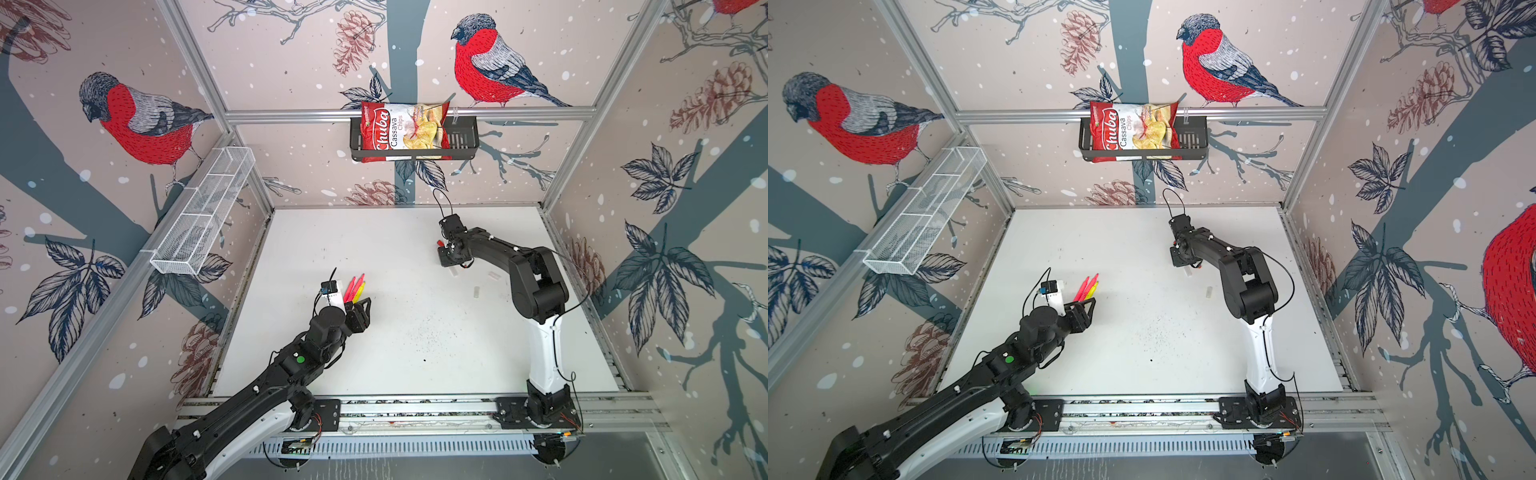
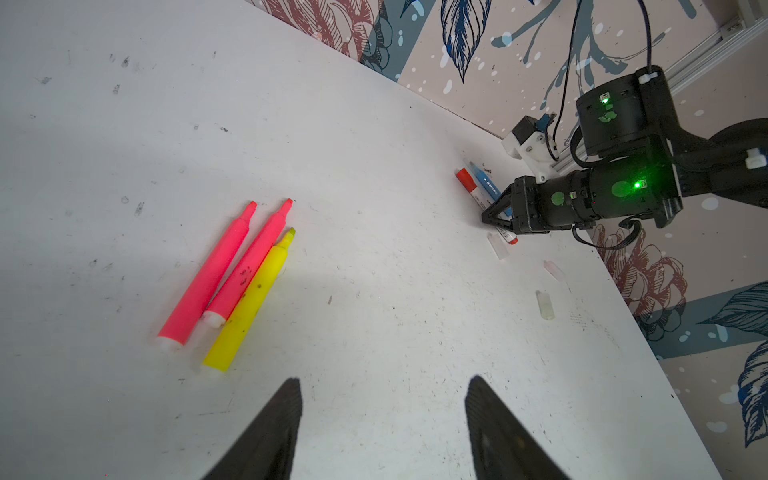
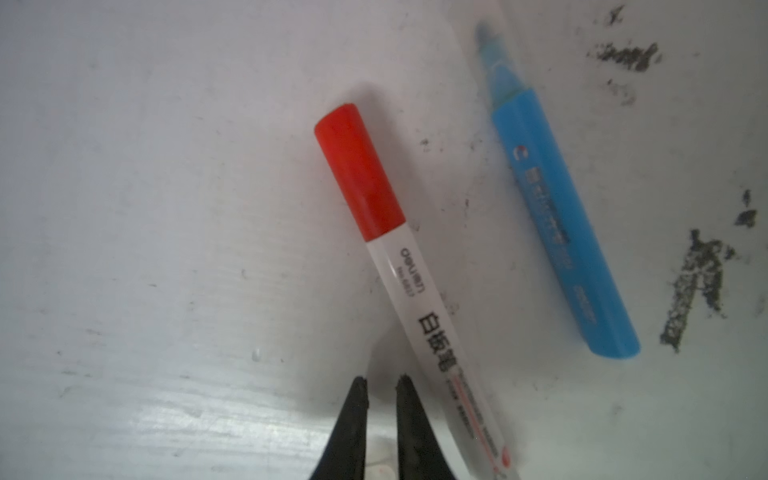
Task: Insert the pens into the pen caps
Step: 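Raise the right gripper off the marker while the left moves over the highlighters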
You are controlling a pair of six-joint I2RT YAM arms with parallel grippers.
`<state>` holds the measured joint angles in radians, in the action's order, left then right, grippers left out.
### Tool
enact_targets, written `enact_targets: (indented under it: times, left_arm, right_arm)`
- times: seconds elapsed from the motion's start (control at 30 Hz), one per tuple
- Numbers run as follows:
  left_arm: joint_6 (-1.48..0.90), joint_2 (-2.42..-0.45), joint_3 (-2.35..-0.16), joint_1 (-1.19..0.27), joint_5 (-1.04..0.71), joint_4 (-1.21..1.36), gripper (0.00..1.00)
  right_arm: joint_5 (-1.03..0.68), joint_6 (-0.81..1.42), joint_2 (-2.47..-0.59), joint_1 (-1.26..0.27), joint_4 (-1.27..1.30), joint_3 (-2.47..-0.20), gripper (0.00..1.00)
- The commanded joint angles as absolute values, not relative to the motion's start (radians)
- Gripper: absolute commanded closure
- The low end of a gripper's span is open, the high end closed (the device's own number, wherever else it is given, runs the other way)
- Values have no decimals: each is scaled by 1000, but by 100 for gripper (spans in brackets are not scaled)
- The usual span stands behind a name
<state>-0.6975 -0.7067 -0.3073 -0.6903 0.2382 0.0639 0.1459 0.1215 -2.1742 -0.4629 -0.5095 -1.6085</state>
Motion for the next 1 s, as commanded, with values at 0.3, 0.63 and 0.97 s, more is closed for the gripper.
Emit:
enact_targets:
  times: [0.3, 0.63, 0.97]
  left_arm:
    - [-680, -709, -314, -686, 237, 70, 37]
    - [-667, -752, -341, -680, 226, 29, 36]
    - [-655, -872, -388, -589, 128, 1, 35]
  right_arm:
    - [204, 110, -2161, -475, -528, -1604, 84]
    - [201, 120, -2081, -489, -499, -1546, 80]
    - [92, 135, -1887, -520, -408, -1398, 56]
